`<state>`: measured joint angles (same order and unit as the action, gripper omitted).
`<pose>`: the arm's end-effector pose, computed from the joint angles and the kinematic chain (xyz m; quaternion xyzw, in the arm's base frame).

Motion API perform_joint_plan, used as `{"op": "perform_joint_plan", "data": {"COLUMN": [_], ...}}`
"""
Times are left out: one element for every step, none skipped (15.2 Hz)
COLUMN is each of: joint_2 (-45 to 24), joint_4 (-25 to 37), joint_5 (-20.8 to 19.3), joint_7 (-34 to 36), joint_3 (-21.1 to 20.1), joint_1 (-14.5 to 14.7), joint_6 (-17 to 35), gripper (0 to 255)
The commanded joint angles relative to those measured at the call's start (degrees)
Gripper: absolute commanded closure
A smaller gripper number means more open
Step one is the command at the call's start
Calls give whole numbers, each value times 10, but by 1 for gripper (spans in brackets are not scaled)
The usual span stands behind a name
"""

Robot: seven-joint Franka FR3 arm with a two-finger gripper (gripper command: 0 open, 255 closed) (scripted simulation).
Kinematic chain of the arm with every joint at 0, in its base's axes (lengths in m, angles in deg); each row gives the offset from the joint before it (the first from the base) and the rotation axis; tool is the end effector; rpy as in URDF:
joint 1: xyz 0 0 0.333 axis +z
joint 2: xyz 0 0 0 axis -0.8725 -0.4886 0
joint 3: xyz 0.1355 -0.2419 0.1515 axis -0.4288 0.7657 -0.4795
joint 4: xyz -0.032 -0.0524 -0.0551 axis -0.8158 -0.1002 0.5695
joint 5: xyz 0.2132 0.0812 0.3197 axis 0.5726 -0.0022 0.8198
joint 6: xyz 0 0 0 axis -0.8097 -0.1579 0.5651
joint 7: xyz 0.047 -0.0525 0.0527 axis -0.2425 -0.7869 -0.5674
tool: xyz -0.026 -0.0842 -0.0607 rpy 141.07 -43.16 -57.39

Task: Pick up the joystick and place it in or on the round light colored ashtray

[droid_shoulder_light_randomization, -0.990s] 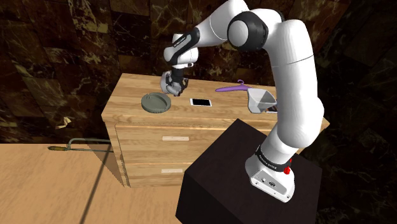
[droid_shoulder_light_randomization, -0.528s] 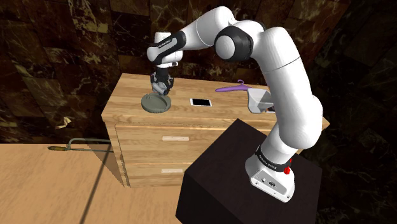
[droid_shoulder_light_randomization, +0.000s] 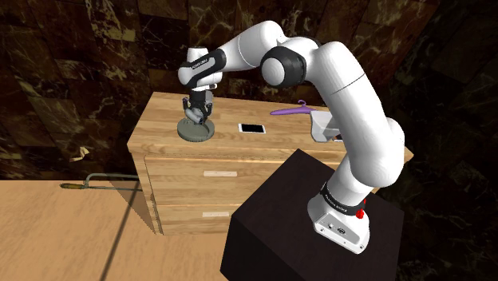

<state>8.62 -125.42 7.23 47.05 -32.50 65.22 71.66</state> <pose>0.7374 -0.0148 0.1796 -0.8507 0.5247 0.0300 0.0059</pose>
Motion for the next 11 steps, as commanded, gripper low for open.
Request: {"op": "perform_joint_plan", "data": {"joint_2": [-11, -17, -22, -28, -34, -35, -35, -35, -35, -35, -35], "joint_4": [4, 6, 8, 10, 12, 13, 13, 13, 13, 13, 13], "joint_5": [1, 2, 2, 3, 3, 3, 3, 3, 3, 3, 3], "joint_7": [-1, -1, -1, -2, -2, -2, -2, -2, -2, -2, -2], "joint_3": [-1, -2, -2, -3, -3, -3, -3, -3, -3, -3, -3], "joint_1": [-1, -1, -2, -2, -3, -3, -3, -3, -3, -3, -3], "joint_6": [8, 11, 15, 19, 22, 23, 23, 23, 23, 23, 23], "gripper": [255, 255, 255, 255, 255, 255, 255, 255, 255, 255, 255]}}
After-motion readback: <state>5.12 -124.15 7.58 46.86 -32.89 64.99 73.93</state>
